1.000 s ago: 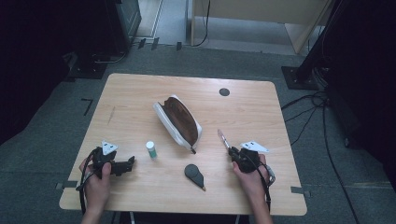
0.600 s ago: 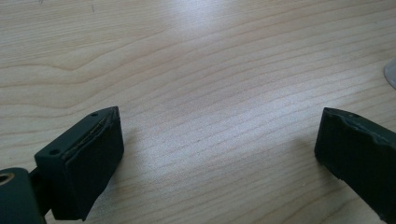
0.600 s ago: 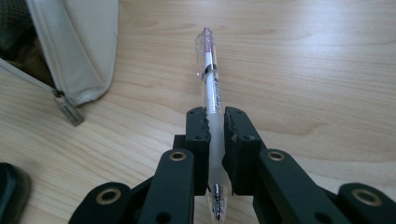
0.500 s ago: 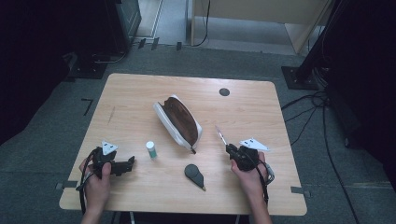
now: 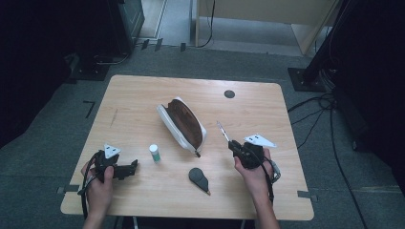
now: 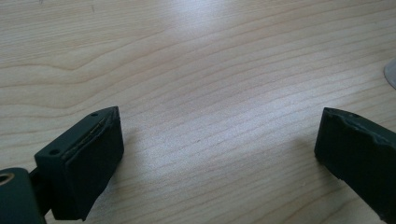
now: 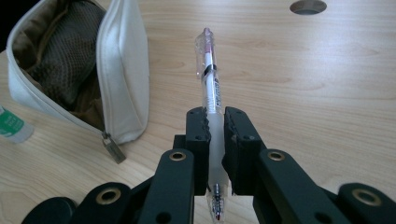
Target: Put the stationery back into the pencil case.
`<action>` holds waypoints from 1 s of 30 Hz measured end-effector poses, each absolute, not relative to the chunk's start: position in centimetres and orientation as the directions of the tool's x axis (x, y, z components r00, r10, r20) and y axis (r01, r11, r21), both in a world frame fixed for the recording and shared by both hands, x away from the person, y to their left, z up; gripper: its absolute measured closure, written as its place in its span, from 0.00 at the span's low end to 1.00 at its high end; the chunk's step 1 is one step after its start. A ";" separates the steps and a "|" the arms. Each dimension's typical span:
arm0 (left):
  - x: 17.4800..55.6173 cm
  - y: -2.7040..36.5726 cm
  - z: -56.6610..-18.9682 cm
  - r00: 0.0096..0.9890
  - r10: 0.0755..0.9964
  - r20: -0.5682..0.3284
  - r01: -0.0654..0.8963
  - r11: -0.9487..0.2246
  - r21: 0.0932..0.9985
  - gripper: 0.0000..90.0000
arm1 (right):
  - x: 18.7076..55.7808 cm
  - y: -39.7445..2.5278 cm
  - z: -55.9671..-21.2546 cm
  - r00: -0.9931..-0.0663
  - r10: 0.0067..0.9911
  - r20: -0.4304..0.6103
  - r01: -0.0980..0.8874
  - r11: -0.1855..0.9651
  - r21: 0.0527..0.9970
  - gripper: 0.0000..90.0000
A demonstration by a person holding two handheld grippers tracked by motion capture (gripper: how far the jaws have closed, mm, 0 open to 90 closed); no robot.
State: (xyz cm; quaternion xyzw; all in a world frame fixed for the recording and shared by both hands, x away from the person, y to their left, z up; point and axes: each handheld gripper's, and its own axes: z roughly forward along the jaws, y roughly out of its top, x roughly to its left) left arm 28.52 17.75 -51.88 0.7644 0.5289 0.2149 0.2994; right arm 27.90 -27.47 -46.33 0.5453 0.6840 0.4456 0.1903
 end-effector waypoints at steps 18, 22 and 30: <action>28.5 17.7 -51.9 0.348 0.938 0.011 0.680 -0.260 0.686 0.02 | 29.2 -25.8 -42.7 -0.366 0.906 0.212 0.547 0.025 0.837 0.90; 28.5 17.8 -51.9 0.348 0.937 0.011 0.680 -0.260 0.686 0.02 | 29.3 -25.4 -42.0 -0.375 0.902 0.214 0.538 0.024 0.842 0.90; 28.5 17.7 -51.9 0.348 0.938 0.010 0.680 -0.260 0.686 0.02 | 29.8 -23.7 -41.2 -0.407 0.890 0.205 0.530 0.047 0.847 0.90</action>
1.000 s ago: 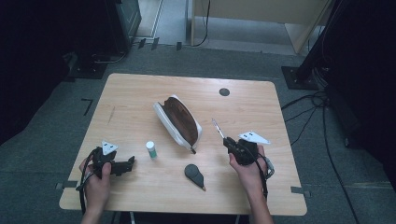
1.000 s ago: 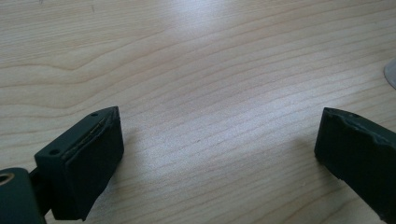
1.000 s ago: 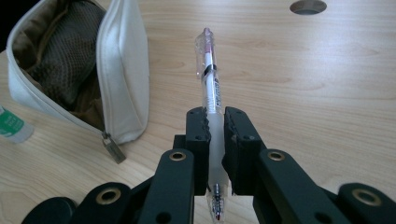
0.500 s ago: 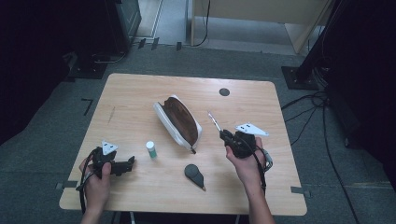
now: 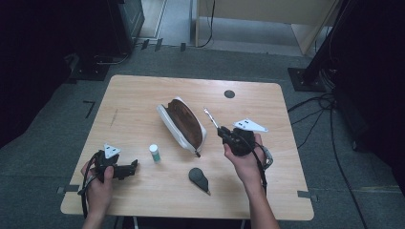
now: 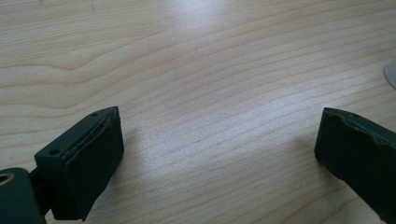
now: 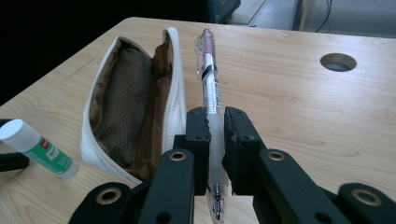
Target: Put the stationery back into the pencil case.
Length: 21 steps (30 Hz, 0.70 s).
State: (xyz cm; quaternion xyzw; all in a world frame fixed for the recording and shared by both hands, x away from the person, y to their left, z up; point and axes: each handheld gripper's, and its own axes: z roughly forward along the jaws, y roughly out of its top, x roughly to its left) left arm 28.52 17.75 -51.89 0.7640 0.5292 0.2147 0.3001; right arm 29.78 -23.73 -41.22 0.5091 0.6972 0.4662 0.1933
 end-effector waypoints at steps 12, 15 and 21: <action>28.5 17.8 -51.9 0.348 0.937 0.011 0.680 -0.260 0.686 0.02 | 30.8 -21.2 -40.0 -0.456 0.868 0.198 0.508 0.071 0.858 0.90; 28.5 17.8 -51.9 0.348 0.937 0.011 0.679 -0.260 0.687 0.02 | 31.1 -20.2 -40.0 -0.473 0.860 0.193 0.508 0.088 0.857 0.90; 28.5 17.8 -51.9 0.349 0.937 0.012 0.680 -0.262 0.685 0.02 | 31.9 -18.7 -40.2 -0.497 0.847 0.188 0.510 0.110 0.853 0.90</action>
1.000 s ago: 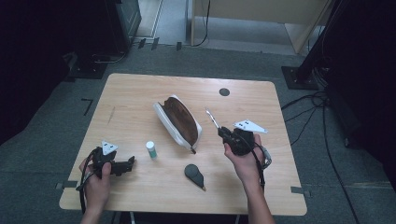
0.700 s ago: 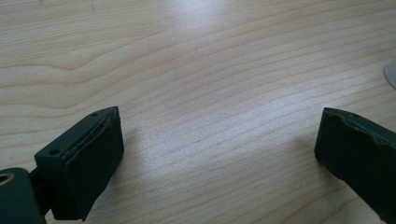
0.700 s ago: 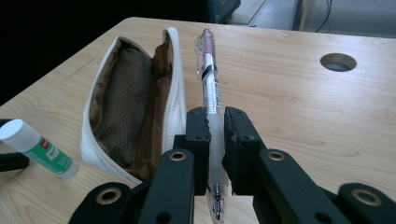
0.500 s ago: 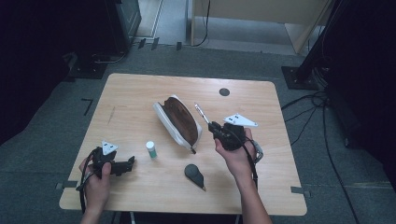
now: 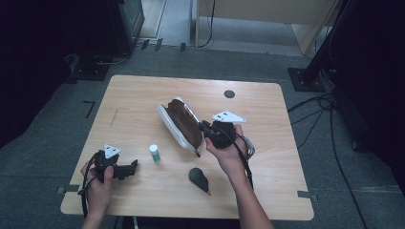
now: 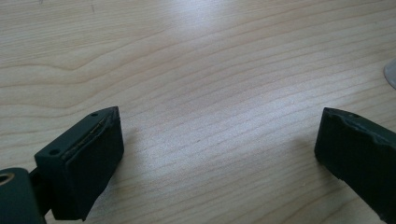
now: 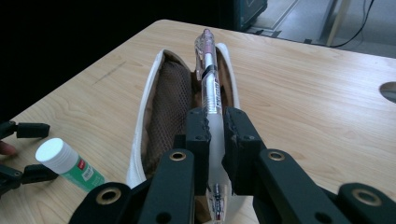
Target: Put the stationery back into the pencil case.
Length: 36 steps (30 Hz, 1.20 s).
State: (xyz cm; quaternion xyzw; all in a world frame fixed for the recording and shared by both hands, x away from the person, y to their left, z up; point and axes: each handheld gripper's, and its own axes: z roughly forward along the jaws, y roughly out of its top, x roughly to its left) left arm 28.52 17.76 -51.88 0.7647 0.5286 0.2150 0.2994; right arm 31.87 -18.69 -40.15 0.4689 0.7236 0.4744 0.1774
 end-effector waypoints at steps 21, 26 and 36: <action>28.5 17.7 -51.9 0.347 0.938 0.010 0.679 -0.259 0.687 0.02 | 34.5 -14.9 -43.6 -0.507 0.843 0.182 0.596 0.190 0.780 0.90; 28.5 17.7 -51.9 0.348 0.938 0.011 0.680 -0.260 0.686 0.02 | 35.0 -13.9 -44.8 -0.500 0.851 0.160 0.615 0.219 0.758 0.90; 28.5 17.7 -51.9 0.348 0.938 0.011 0.680 -0.260 0.686 0.02 | 35.7 -13.6 -45.8 -0.478 0.865 0.153 0.641 0.225 0.734 0.90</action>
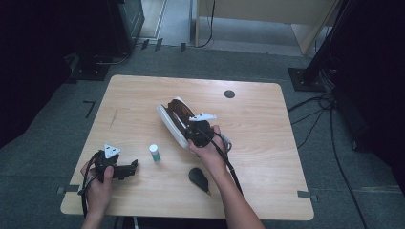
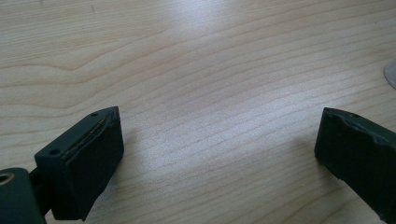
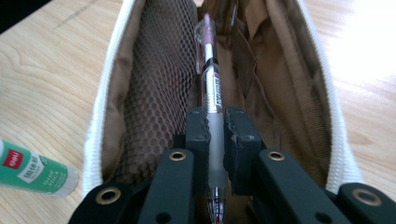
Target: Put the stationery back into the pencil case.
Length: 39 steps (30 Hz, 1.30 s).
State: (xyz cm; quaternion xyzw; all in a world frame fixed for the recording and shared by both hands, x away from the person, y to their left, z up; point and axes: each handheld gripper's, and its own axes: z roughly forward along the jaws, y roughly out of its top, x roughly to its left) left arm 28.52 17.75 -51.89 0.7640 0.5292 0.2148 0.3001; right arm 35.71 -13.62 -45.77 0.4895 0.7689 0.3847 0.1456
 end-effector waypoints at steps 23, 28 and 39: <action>28.5 17.8 -51.9 0.348 0.937 0.011 0.680 -0.261 0.685 0.02 | 36.8 -14.0 -46.3 -0.466 0.871 0.155 0.726 0.276 0.630 0.90; 28.5 17.8 -51.9 0.348 0.937 0.011 0.680 -0.261 0.685 0.02 | 37.0 -14.0 -46.2 -0.463 0.872 0.160 0.735 0.276 0.620 0.90; 28.5 17.8 -51.9 0.348 0.937 0.011 0.680 -0.261 0.685 0.02 | 36.7 -14.9 -45.9 -0.451 0.872 0.191 0.719 0.228 0.657 0.88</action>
